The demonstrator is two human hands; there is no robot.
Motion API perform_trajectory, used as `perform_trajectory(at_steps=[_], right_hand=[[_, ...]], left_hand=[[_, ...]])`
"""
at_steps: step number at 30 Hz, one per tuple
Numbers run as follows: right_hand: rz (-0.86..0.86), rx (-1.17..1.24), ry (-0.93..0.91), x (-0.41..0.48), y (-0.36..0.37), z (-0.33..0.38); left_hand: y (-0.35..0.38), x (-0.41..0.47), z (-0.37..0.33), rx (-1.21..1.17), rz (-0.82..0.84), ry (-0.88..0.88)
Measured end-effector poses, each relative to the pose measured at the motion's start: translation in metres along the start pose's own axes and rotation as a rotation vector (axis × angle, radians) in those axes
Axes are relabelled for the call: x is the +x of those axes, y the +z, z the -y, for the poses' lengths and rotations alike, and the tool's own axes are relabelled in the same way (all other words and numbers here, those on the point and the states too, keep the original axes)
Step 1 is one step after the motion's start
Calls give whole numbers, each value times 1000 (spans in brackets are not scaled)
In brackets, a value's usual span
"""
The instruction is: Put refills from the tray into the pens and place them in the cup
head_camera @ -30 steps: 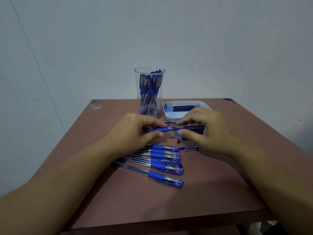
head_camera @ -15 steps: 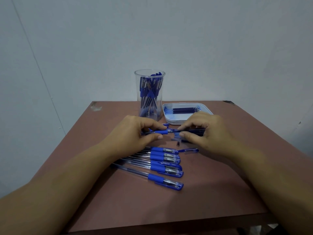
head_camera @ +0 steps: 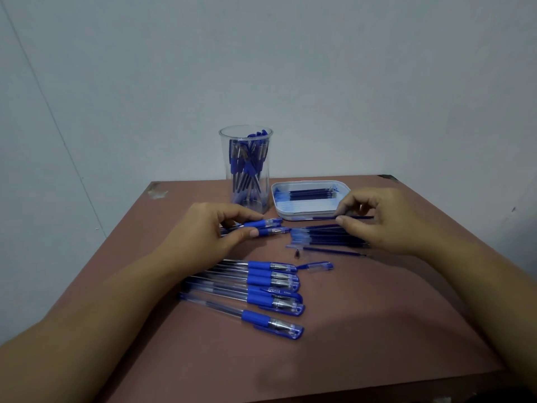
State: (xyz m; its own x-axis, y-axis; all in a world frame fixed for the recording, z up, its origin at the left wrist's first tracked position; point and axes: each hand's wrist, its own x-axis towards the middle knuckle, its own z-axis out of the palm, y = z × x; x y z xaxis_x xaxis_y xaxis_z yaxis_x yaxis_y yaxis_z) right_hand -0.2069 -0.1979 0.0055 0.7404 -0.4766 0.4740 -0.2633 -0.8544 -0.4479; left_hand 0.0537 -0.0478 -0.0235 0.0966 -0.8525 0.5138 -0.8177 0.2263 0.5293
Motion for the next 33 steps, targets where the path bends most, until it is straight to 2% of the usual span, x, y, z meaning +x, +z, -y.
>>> perform_trajectory(at_steps=[4, 19, 24, 28, 33], right_hand=[[-21, 21, 65, -8, 6, -19], [111, -108, 7, -5, 13, -26], [69, -79, 38, 8, 6, -21], [136, -163, 95, 38, -4, -13], [273, -220, 217, 80, 8, -36]], left_hand=[[-1, 1, 3, 12, -14, -11], [1, 1, 4, 21, -13, -12], [1, 1, 5, -4, -7, -30], [1, 2, 5, 9, -4, -32], [0, 2, 6, 22, 5, -39]])
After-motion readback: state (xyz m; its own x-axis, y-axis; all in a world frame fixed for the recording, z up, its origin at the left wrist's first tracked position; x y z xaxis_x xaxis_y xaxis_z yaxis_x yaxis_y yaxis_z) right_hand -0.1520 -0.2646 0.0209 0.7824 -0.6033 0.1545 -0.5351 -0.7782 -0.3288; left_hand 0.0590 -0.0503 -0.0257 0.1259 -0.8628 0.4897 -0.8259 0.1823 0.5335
